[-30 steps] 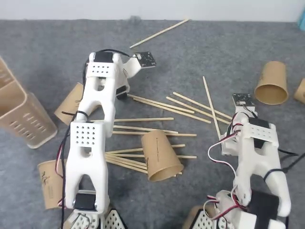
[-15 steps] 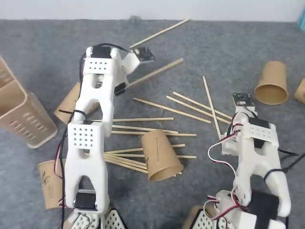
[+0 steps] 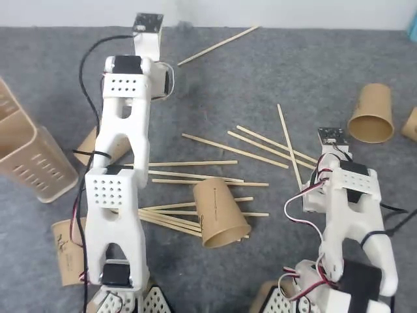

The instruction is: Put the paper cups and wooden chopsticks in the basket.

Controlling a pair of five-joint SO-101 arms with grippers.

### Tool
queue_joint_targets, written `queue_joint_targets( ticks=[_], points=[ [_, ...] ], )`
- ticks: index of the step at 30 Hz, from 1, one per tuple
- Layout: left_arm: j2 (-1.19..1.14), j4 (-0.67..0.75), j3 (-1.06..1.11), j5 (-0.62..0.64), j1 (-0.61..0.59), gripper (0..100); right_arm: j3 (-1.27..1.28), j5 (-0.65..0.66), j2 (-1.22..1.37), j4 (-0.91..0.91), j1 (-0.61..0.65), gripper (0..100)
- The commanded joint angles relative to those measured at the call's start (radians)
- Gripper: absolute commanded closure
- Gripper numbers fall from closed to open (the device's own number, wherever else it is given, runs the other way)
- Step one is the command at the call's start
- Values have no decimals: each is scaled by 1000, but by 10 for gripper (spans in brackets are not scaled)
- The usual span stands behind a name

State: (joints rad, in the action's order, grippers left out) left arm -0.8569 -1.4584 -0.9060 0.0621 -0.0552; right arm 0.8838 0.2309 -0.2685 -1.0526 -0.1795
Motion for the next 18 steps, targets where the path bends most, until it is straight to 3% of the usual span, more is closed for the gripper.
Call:
queue_joint_targets(
  ticks=[1, 9, 18],
  points=[
    [75, 60, -4, 86, 43, 986, -3, 15, -50, 10, 1, 833],
    [49, -26, -12, 163, 107, 986, -3, 15, -50, 13, 1, 833],
    [46, -296, -124, 130, 109, 984, -3, 15, -50, 13, 1, 833]
  ],
)
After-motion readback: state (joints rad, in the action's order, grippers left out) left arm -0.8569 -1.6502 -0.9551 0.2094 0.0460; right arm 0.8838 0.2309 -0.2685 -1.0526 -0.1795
